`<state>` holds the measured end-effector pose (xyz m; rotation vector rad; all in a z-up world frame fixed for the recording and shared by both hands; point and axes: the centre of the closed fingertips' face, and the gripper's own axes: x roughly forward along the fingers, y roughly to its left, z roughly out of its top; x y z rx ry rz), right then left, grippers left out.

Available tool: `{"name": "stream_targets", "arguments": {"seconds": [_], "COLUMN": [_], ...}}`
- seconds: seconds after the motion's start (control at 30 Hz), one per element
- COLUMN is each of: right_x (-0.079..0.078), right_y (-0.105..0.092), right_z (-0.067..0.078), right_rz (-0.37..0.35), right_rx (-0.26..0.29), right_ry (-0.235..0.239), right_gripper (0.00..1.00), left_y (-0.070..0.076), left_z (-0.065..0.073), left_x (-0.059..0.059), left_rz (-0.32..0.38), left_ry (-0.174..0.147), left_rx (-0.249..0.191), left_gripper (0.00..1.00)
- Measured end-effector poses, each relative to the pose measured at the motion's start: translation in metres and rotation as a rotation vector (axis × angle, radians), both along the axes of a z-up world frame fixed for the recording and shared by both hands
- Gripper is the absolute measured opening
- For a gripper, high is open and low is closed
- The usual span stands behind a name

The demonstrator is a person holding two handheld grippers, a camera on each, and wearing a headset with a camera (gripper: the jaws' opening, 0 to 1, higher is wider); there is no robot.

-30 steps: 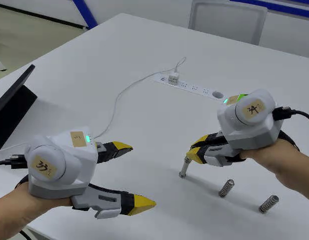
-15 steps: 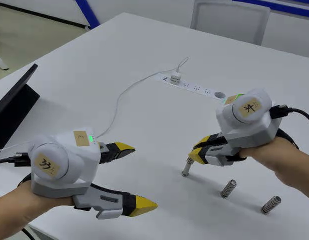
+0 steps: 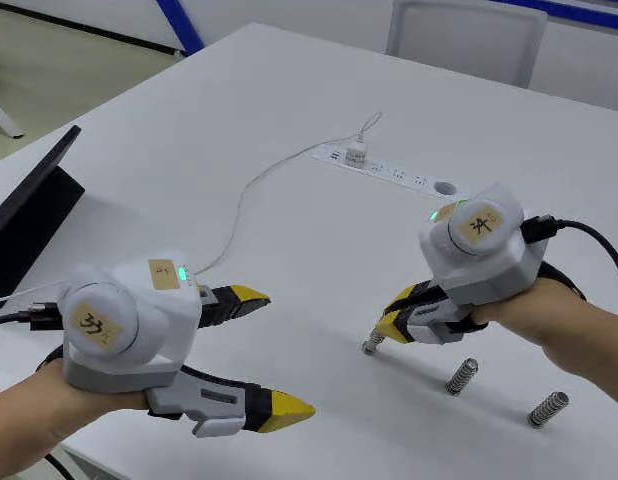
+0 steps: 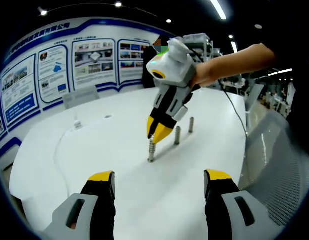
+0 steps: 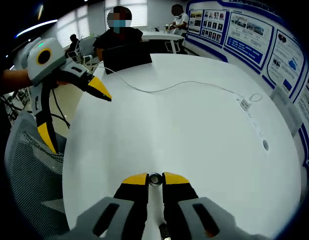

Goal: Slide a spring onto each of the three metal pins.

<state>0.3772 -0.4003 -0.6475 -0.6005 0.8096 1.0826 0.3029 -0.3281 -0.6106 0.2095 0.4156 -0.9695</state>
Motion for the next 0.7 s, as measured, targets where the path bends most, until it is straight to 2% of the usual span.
{"name": "stream_targets", "arguments": {"seconds": [0.23,0.47,0.7], "right_x": [0.0003,0.0017,-0.0001], "right_y": [-0.0034,0.0025,0.0038], "right_z": [-0.0041,-0.0046,-0.0112], "right_rz": [-0.008,-0.001,0.009], "right_rx": [-0.014,-0.013,-0.028], "right_ry": [0.000,-0.004,0.012], "right_gripper": [0.11,0.11,0.11], "left_y": [-0.0029,-0.0023,-0.0028], "left_z": [0.0010,-0.0012,-0.0014], "left_x": [-0.0009,-0.0035,-0.0041], "left_rz": [-0.006,-0.013,-0.017], "left_ry": [0.001,0.008,0.012], "left_rx": [-0.004,0.002,-0.001], "left_gripper": [0.74,0.73,0.73]}}
